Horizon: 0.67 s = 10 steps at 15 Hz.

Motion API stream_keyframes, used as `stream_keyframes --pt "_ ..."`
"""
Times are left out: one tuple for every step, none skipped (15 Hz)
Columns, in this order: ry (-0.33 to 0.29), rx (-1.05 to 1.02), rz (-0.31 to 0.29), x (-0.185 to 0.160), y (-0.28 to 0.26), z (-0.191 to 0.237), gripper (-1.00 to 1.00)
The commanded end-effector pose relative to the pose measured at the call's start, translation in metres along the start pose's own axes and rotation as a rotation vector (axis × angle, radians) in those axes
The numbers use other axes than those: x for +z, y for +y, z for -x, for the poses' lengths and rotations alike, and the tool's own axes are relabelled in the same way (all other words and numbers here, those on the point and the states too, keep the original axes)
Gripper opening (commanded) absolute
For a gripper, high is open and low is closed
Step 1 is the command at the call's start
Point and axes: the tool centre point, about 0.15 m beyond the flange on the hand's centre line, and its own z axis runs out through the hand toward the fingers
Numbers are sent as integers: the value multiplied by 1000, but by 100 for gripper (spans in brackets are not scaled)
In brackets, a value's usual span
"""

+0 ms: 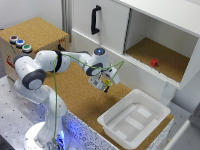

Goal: Move to the white box, then store the yellow object

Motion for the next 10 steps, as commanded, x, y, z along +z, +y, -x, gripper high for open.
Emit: stream_keyframes --pt "-57 -4 16 40 87 -45 -100" --pt "-59 -20 1 44 98 -49 -100" --pt "-50 -42 -17 46 115 -54 -100" --pt "-40 -53 -24 48 131 -56 -100" --pt "-36 -57 -35 50 149 -58 -100" --pt "-33 -59 -50 51 169 -59 -100" --pt "-34 -71 -52 55 183 -57 -100" --pt "-39 -80 -54 59 194 -56 -100" --pt "-45 -86 -54 64 205 -53 -100" --pt "-52 -97 -48 69 219 -49 -100"
